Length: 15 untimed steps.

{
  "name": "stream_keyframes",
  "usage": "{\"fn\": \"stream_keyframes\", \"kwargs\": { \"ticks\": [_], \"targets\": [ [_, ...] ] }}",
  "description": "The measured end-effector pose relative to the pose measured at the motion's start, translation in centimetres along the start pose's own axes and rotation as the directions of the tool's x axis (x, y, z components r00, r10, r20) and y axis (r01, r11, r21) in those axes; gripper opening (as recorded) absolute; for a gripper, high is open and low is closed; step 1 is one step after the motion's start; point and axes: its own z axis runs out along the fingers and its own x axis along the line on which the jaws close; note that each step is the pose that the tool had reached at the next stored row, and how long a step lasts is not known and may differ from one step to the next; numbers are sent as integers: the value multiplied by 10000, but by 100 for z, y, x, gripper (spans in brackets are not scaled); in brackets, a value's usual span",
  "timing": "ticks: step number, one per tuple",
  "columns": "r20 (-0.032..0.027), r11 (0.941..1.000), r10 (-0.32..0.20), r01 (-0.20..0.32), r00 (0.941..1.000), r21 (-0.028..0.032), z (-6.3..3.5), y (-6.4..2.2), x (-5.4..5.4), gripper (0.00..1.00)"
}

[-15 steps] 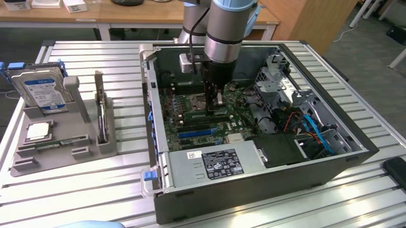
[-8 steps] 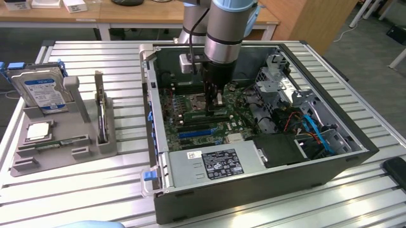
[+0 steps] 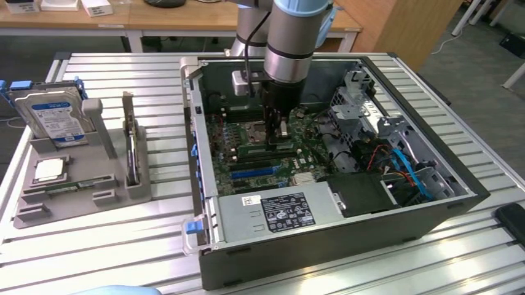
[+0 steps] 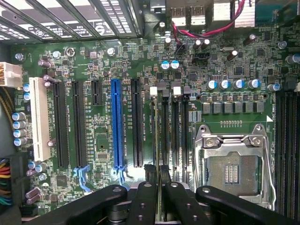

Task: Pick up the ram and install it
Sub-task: 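Insert the ram into the slot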

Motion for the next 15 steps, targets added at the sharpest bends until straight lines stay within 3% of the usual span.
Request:
{"fn": "stream_keyframes", "kwargs": {
  "ticks": [15],
  "targets": [
    [-1, 10000, -38, 38, 10000, 14, 27, -4, -2, 13]
  ]
}}
